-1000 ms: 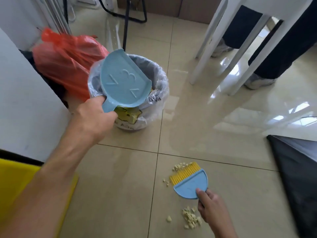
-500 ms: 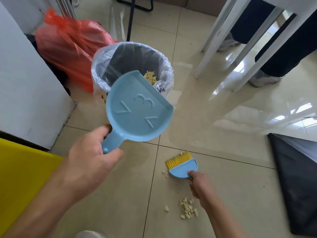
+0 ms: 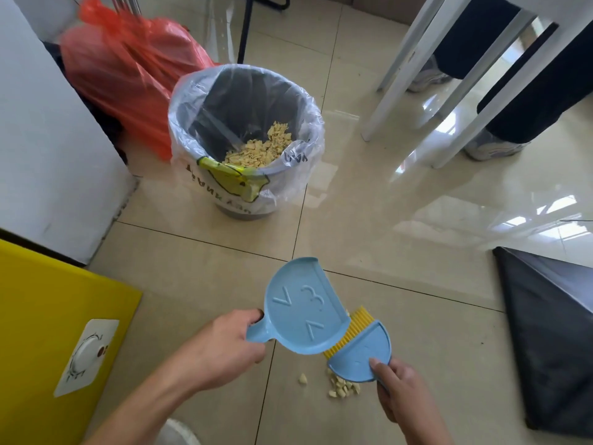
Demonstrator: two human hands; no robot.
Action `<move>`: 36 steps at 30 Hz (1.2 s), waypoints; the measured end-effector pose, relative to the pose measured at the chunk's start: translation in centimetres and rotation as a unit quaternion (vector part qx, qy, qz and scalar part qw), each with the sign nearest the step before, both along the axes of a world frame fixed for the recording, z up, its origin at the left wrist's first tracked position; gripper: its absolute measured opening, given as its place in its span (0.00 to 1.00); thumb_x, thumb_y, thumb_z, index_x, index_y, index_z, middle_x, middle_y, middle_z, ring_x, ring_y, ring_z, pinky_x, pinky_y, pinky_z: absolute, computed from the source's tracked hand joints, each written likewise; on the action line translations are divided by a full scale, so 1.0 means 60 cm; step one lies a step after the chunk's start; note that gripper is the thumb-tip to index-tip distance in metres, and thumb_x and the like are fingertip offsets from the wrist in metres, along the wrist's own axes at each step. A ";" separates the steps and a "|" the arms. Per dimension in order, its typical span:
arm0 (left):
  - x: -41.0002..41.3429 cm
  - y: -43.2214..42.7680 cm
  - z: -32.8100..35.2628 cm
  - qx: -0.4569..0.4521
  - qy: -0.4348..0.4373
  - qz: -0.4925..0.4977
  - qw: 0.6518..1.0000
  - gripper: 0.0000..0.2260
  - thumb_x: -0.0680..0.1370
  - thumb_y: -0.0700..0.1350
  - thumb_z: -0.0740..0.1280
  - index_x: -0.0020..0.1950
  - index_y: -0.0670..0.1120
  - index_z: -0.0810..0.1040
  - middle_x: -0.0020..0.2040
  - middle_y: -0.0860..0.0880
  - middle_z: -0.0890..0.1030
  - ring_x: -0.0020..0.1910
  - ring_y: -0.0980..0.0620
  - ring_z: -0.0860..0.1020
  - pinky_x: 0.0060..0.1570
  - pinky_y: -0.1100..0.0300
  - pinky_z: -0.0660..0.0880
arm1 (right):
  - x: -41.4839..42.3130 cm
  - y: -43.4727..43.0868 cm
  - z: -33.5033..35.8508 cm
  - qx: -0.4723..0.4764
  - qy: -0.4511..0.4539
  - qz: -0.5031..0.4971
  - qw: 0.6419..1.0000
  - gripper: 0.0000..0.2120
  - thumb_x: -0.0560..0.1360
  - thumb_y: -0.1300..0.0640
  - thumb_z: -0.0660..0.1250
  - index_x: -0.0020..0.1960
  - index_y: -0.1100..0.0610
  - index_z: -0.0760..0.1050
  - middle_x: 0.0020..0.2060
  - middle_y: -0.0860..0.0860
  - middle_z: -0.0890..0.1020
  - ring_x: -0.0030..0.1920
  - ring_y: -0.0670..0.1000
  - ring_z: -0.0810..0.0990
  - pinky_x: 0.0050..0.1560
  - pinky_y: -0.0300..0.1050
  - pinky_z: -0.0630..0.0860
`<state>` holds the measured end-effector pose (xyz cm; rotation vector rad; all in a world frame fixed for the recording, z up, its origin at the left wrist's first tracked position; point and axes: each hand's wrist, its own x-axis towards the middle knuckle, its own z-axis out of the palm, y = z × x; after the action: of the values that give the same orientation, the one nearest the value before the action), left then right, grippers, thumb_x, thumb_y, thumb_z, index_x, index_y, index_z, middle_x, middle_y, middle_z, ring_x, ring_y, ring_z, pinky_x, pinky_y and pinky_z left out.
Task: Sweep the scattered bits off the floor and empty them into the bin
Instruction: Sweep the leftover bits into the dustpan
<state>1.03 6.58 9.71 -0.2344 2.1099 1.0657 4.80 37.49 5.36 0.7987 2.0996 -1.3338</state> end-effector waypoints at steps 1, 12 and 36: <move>0.001 0.005 -0.007 0.012 -0.020 0.006 1.000 0.12 0.70 0.44 0.64 0.52 0.52 0.79 0.32 0.53 0.76 0.26 0.58 0.70 0.25 0.67 0.66 | -0.001 -0.002 0.007 0.007 0.010 0.014 1.000 0.17 0.81 0.60 0.65 0.34 0.58 0.71 0.20 0.52 0.67 0.19 0.47 0.62 0.20 0.36 0.59; -0.006 0.026 -0.049 0.003 -0.041 0.048 0.998 0.08 0.72 0.42 0.64 0.49 0.51 0.77 0.33 0.53 0.75 0.29 0.54 0.70 0.28 0.62 0.66 | 0.008 0.000 0.051 0.045 0.012 0.074 0.996 0.11 0.81 0.56 0.65 0.41 0.58 0.80 0.22 0.48 0.68 0.23 0.47 0.64 0.24 0.34 0.61; 0.024 -0.042 -0.057 -0.073 0.017 0.076 0.994 0.03 0.73 0.41 0.66 0.47 0.44 0.76 0.36 0.51 0.75 0.32 0.51 0.70 0.32 0.58 0.67 | -0.182 -0.060 -0.049 0.491 0.100 0.509 0.700 0.13 0.77 0.60 0.57 0.57 0.56 0.76 0.49 0.56 0.84 0.48 0.60 0.84 0.37 0.48 0.65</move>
<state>2.46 4.06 6.32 -0.4569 2.2334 1.0076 -6.14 33.90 2.45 -0.3032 2.6715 0.3885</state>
